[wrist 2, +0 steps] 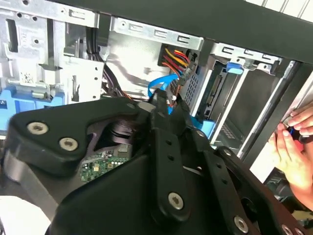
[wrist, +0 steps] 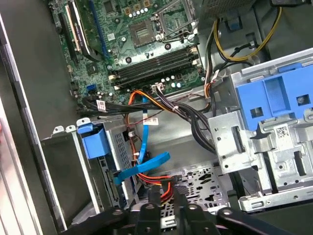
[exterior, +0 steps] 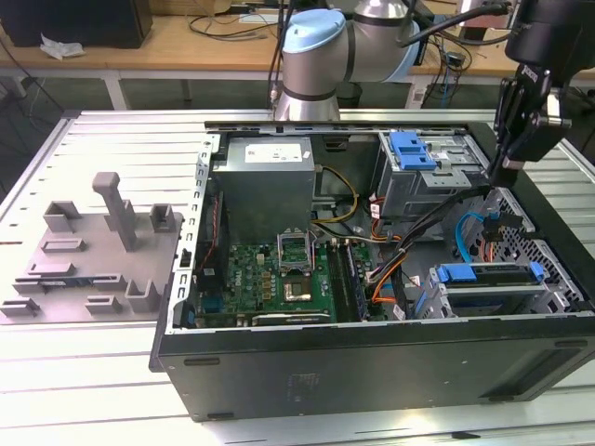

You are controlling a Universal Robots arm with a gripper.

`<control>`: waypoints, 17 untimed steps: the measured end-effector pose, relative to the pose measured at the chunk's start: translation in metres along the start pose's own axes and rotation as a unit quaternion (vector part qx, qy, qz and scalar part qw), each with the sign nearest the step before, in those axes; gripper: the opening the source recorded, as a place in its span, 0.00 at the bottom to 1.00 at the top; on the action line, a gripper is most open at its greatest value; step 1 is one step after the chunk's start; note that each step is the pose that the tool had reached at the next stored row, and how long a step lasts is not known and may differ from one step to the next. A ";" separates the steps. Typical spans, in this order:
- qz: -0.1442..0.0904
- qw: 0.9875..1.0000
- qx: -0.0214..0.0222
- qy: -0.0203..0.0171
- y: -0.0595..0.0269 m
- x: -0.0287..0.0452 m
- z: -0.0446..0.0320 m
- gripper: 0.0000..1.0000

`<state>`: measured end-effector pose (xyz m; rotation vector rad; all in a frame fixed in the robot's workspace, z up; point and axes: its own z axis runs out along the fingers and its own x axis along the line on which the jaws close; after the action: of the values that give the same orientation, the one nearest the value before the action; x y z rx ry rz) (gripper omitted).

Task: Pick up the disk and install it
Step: 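Insert the first disk wire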

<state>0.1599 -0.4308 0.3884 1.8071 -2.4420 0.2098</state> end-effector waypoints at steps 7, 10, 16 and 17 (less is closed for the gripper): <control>0.001 1.000 -0.002 0.004 -0.0060 -0.0076 0.0015 0.31; 0.000 1.000 -0.006 0.023 -0.0058 -0.0101 0.0012 0.31; -0.004 0.997 -0.011 0.078 -0.0057 -0.0239 -0.0001 0.31; -0.004 0.997 -0.011 0.082 -0.0068 -0.0274 -0.0002 0.31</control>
<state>0.1744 -0.4069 0.3847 1.7163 -2.3154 0.3153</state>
